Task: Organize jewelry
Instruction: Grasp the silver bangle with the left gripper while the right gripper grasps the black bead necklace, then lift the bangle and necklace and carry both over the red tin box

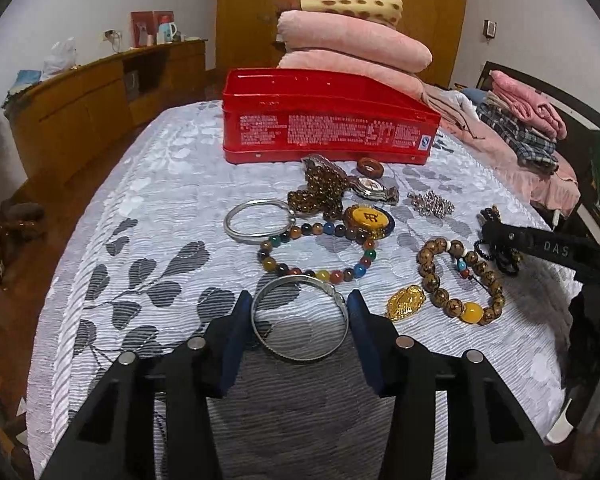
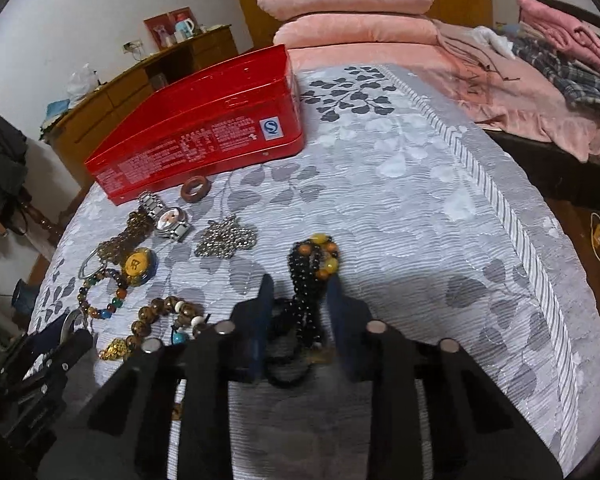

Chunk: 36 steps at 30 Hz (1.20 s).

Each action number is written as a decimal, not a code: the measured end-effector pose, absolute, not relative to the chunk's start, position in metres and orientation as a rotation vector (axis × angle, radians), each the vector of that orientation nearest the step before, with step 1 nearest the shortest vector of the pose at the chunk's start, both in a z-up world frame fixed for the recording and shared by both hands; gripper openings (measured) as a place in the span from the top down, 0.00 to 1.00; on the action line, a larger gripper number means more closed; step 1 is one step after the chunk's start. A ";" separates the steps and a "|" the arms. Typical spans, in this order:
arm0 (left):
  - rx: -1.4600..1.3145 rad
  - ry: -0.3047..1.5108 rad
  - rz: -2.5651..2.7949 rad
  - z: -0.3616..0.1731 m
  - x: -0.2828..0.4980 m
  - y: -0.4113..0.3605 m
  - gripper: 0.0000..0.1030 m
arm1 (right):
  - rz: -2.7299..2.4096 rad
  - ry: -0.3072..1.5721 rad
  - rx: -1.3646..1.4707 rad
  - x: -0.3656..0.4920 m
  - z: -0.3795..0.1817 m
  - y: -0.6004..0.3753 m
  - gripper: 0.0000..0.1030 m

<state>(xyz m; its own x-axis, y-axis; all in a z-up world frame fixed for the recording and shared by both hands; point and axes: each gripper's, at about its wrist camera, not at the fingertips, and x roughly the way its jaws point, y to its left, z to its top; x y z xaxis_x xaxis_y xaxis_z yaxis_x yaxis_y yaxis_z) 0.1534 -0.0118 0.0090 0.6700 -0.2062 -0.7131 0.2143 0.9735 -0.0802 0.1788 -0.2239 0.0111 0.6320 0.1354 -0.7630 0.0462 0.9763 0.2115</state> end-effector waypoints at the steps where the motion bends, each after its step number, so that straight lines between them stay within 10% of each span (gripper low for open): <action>1: 0.010 0.796 -0.233 0.011 0.152 -0.011 0.53 | 0.066 0.883 0.221 0.178 0.012 -0.224 0.84; 36: -0.005 0.578 -0.209 0.103 0.287 -0.037 0.53 | 0.205 0.699 0.248 0.273 0.100 -0.191 0.86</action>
